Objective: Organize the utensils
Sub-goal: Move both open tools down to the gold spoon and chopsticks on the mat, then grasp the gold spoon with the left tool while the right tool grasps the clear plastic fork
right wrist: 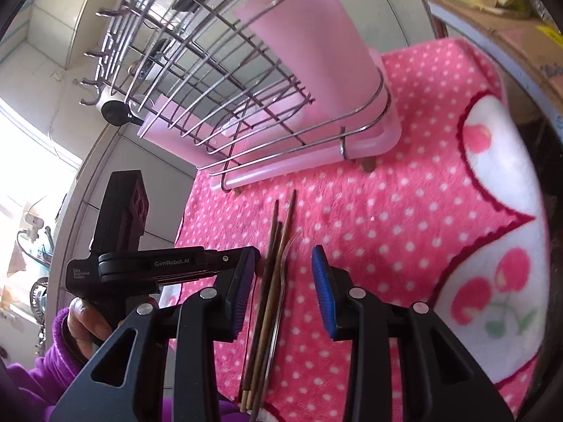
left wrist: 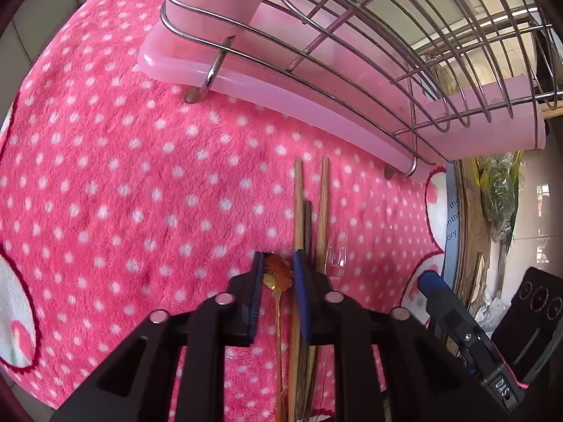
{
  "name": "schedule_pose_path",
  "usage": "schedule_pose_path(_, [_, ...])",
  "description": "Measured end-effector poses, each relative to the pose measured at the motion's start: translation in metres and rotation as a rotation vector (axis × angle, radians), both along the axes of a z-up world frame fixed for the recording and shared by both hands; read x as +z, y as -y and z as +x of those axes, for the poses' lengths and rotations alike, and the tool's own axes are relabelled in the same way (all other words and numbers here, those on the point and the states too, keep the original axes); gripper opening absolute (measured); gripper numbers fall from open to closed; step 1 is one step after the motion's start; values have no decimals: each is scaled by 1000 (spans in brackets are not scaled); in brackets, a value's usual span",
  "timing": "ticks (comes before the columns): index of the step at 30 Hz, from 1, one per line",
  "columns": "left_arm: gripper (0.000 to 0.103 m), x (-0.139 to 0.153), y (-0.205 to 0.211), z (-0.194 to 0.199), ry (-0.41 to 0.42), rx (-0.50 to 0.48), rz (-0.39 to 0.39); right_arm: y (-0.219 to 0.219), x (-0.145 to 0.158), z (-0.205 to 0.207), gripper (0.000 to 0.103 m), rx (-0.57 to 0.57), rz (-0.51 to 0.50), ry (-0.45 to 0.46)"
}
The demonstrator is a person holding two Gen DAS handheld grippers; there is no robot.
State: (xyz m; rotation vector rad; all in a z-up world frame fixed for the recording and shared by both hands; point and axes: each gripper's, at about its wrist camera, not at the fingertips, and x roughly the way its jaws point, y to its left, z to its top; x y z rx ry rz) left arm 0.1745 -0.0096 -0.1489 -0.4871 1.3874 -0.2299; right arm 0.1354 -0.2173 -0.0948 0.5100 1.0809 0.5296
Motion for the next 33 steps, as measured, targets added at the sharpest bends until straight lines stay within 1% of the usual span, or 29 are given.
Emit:
schedule_pose_path(3, [8, 4, -9, -3, 11, -12, 8, -7, -6, 6, 35, 20, 15, -32])
schedule_pose_path(7, [7, 3, -21, -5, 7, -5, 20, -24, -18, 17, 35, 49, 6, -77])
schedule_pose_path(11, [8, 0, -29, -5, -6, 3, -6, -41, -32, 26, 35, 74, -10, -126])
schedule_pose_path(13, [8, -1, -29, -4, -19, 3, -16, -47, -37, 28, 34, 82, -12, -133])
schedule_pose_path(14, [9, -2, -28, -4, -26, 2, -20, -49, -39, 29, 32, 80, -14, -134])
schedule_pose_path(15, [9, -3, -28, -3, -33, 3, -20, -50, -42, 29, 20, 75, -18, -137])
schedule_pose_path(17, [10, -7, -24, -3, -45, 2, -19, -52, -46, 32, 9, 68, -10, -149])
schedule_pose_path(18, [10, -9, -21, -3, -46, 1, -17, -51, -47, 31, 5, 63, -9, -150])
schedule_pose_path(20, [10, -10, -18, -3, -42, -2, -13, -46, -49, 28, 3, 58, -13, -139])
schedule_pose_path(24, [10, -12, -17, -2, -39, -4, -19, -36, -45, 25, 3, 44, -12, -110])
schedule_pose_path(27, [9, -10, -15, -4, -26, -7, -32, -27, -39, 22, 0, 30, -8, -92])
schedule_pose_path(30, [8, -4, -19, -7, -6, -8, -53, -22, -30, 17, 0, 21, -10, -57])
schedule_pose_path(33, [7, 8, -22, -10, 30, -11, -75, -12, -19, 11, 0, 15, -22, -20])
